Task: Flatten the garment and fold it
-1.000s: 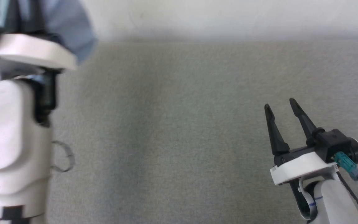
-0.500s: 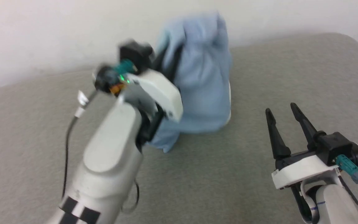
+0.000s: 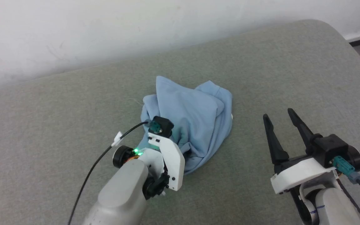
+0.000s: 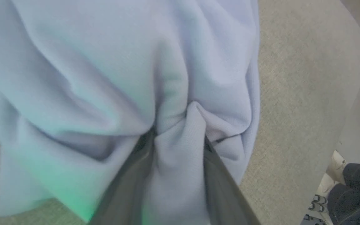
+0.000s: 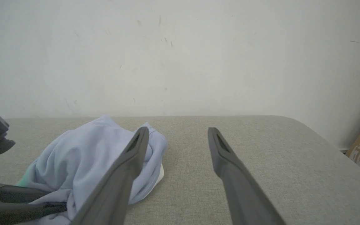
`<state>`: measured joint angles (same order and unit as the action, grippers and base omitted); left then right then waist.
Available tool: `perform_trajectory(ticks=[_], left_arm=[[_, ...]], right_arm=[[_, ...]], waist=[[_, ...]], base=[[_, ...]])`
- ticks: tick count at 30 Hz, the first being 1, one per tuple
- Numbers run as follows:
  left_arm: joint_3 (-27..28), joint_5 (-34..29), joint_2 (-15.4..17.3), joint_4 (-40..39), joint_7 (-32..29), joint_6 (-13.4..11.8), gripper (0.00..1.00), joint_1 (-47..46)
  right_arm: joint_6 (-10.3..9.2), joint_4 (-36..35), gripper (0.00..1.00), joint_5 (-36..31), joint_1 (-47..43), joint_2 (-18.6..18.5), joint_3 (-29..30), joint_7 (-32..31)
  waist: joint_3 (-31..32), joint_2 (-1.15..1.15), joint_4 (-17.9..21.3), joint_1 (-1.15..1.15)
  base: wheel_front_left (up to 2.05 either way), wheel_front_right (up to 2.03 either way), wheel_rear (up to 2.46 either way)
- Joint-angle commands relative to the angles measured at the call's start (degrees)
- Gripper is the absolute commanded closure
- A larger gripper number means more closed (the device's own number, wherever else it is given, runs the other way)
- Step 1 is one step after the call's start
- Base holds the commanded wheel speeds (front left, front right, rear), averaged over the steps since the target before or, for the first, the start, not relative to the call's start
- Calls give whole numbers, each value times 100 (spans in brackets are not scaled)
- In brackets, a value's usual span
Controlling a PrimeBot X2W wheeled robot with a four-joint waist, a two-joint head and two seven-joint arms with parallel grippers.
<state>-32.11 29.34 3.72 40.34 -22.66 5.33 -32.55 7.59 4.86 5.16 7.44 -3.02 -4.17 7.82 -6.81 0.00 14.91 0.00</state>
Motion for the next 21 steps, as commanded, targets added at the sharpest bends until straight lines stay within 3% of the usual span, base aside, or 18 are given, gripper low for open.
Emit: perform_trajectory(ticks=[1, 6, 11, 21], left_arm=[[42, 42, -1, -38, 193, -54, 0, 195], [533, 90, -1, -735, 1850, -358, 0, 378], [948, -212, 281, -1442, 3439, -751, 0, 679], [1897, -700, 760, -2681, 3763, -1211, 0, 1736]], right_arm=[[-10, 3, 0, -6, -50, 14, -25, -17], [-10, -40, 0, -37, -80, 14, -10, -65], [-10, -98, 0, -84, -146, 14, 50, -120], [-10, -212, 0, -83, -202, 14, 170, -208]], waist=[[87, 0, -132, 0], [220, 0, -392, 0], [324, 0, -705, 0], [380, 0, -1193, 0]], base=[[0, 0, 0], [0, 0, 0], [0, 0, 0], [0, 0, 0]])
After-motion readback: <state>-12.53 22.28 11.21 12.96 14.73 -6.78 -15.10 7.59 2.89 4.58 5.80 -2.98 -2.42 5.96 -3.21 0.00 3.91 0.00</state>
